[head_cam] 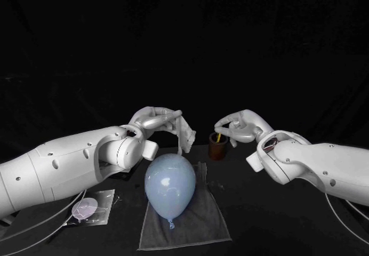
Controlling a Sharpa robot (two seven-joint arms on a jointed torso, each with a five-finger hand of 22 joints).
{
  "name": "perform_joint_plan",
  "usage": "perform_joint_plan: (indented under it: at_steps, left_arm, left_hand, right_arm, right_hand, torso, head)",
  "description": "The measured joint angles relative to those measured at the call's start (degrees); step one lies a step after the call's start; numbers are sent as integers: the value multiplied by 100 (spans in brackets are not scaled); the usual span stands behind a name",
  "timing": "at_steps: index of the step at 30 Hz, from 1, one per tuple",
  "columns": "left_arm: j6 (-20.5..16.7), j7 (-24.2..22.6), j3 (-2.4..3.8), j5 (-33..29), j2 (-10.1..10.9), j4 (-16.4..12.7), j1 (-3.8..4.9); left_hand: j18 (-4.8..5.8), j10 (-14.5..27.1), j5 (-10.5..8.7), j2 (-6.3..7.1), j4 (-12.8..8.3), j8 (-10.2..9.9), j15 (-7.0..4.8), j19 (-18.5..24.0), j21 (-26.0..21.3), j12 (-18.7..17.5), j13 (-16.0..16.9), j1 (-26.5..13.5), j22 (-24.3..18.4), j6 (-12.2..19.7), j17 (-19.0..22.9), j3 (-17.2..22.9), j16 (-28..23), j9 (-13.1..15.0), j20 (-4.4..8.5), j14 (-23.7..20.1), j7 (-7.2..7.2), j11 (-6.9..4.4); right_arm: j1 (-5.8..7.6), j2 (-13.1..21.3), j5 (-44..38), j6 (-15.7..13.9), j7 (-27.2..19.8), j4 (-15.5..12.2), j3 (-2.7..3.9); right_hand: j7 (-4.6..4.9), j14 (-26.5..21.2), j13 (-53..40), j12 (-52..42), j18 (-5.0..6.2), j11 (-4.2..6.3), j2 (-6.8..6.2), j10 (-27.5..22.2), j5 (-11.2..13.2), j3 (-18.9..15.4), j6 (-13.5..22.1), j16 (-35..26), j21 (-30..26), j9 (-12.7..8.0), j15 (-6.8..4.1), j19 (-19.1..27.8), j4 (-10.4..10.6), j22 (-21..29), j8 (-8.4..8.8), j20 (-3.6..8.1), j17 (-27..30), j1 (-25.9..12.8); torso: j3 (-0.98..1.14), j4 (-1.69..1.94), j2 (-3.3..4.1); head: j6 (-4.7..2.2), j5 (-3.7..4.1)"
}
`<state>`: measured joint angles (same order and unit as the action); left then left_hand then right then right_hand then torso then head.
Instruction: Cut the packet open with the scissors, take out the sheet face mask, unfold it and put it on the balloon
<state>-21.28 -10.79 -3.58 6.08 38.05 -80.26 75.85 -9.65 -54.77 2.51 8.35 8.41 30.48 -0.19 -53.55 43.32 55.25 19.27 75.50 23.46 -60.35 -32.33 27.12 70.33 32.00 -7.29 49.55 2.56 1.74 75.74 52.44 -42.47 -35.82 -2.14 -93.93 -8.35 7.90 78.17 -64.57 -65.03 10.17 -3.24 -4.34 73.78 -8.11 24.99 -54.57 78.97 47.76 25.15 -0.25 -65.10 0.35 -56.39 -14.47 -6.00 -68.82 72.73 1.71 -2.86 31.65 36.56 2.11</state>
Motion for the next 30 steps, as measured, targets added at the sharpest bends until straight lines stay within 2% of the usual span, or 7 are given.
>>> perform_joint_plan:
  at_steps: [3,5,12,15,19,26,30]
  left_arm:
    - [-116,-7,1,-41,-8,-1,0]
    - [-175,-7,1,-62,-13,-1,0]
    - [-375,3,1,-106,-43,-2,0]
    - [-452,11,1,-116,-47,-6,0]
    - [-528,21,1,-124,-47,-15,0]
    - [-612,45,1,-132,-47,-47,0]
    - [-631,55,1,-135,-45,-84,0]
  left_hand:
    - [0,2,0,-7,0,9,0,0,-32,1,6,7,-7,1,0,0,0,0,0,0,1,-2]
    - [0,21,0,-8,0,9,0,0,-33,22,7,9,-7,2,0,0,0,0,0,0,1,-20]
    - [1,21,0,-28,15,9,0,-13,-33,22,18,28,-7,11,-7,-16,0,0,-14,0,10,-20]
    - [1,21,0,-28,15,9,0,-21,-33,22,19,28,-7,11,-6,-16,0,0,-21,0,10,-20]
    - [3,21,0,-28,14,9,0,-21,-33,22,18,28,-7,12,-6,-16,0,0,-21,0,11,-20]
    - [40,21,-1,-28,14,8,0,-21,-33,22,19,28,-12,22,-6,-16,0,0,-21,0,21,-20]
    - [40,21,-1,-27,14,5,0,-21,-33,21,24,28,-13,22,-11,-16,0,1,-21,0,21,-20]
  right_arm:
    - [-90,44,-15,-74,-55,-244,0]
    - [-136,49,-38,-103,-86,-380,0]
    - [-247,-109,-215,-186,-170,-620,-2]
    - [-268,-264,-324,-236,-171,-597,-4]
    - [-275,-478,-462,-317,-128,-496,-4]
    - [-282,-833,-699,-486,38,-239,-4]
    - [-282,-993,-807,-578,160,-58,-3]
  right_hand:
    - [-63,174,-255,-289,-8,45,30,219,0,41,-82,152,298,8,-45,-205,-34,-232,-66,34,-232,30]
    - [-104,295,-433,-474,-105,73,49,373,0,88,-137,259,530,8,-70,-360,-35,-409,-82,67,-404,49]
    - [-98,444,-740,-769,-139,108,90,587,0,163,-156,380,853,-36,-119,-542,-78,-662,-81,108,-609,89]
    - [-98,484,-809,-836,-143,105,103,650,27,184,-157,414,916,-57,-120,-602,-98,-722,-81,127,-610,102]
    - [-80,507,-854,-876,-163,74,102,683,59,199,-138,420,981,-99,-97,-629,-82,-774,9,112,-627,101]
    - [9,566,-889,-917,-183,56,-38,722,82,197,41,447,1016,-203,-80,-666,-80,-802,193,109,-627,-39]
    - [111,532,-849,-856,-188,-43,-132,662,115,156,238,447,958,-302,-24,-619,-40,-753,375,62,-627,-133]
  torso:
    - [1,-1,2]
    - [2,0,2]
    - [-7,3,3]
    - [-10,9,3]
    - [-13,15,3]
    - [-13,19,6]
    - [-15,19,6]
  head:
    - [5,-6]
    - [8,-6]
    - [8,12]
    - [9,7]
    - [9,6]
    - [24,-5]
    - [29,-9]
